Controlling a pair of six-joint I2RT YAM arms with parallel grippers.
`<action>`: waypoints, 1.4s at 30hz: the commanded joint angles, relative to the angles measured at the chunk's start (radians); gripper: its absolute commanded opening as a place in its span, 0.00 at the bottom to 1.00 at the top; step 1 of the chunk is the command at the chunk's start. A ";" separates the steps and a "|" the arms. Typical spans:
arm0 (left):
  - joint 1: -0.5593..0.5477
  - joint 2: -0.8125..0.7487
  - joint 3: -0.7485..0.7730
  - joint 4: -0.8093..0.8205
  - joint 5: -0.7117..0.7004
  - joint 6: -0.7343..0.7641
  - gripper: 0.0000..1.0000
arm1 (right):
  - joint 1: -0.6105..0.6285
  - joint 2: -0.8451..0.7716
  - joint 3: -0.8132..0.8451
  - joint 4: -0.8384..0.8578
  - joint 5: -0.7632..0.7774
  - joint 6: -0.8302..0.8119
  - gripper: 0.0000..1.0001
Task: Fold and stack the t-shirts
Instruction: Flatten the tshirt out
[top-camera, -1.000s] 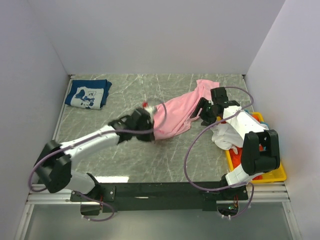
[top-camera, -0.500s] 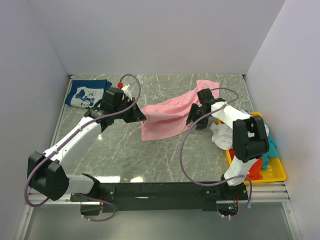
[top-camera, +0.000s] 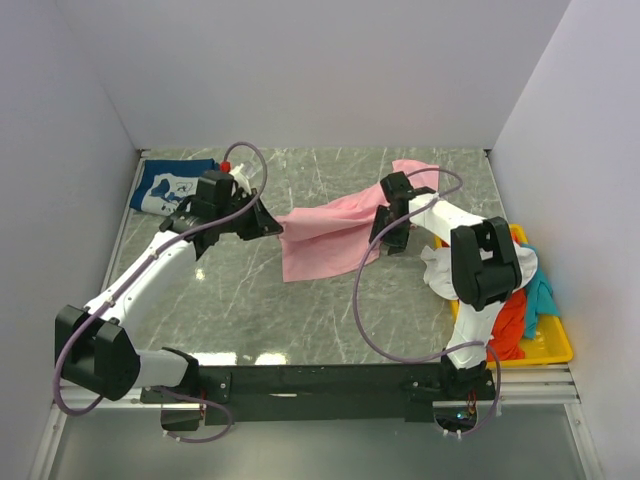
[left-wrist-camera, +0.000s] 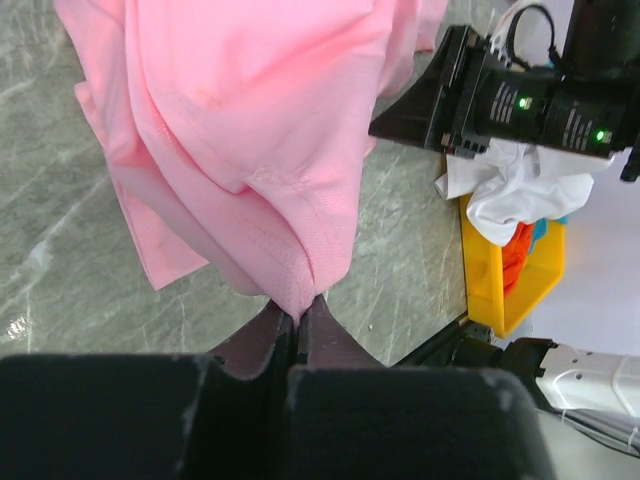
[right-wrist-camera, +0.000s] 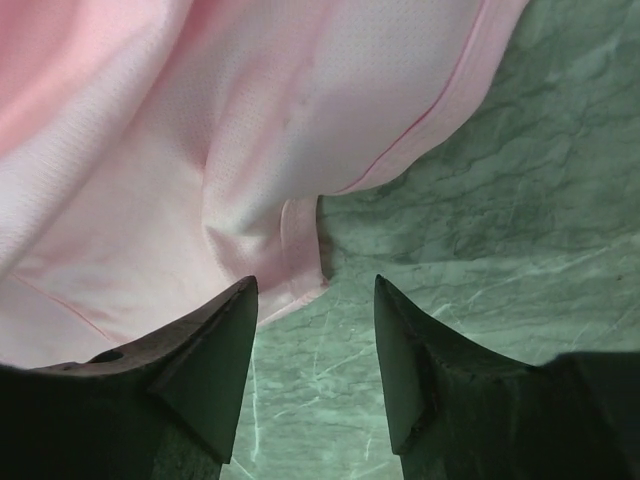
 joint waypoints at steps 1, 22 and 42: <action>0.019 -0.031 -0.003 0.047 0.023 -0.018 0.01 | 0.030 0.015 0.038 -0.032 0.018 -0.013 0.57; 0.148 0.035 0.046 0.145 0.078 -0.080 0.00 | 0.035 0.026 0.120 -0.031 -0.098 -0.072 0.00; 0.665 0.029 0.313 0.074 0.380 -0.050 0.00 | -0.090 -0.362 0.977 -0.402 0.153 -0.228 0.00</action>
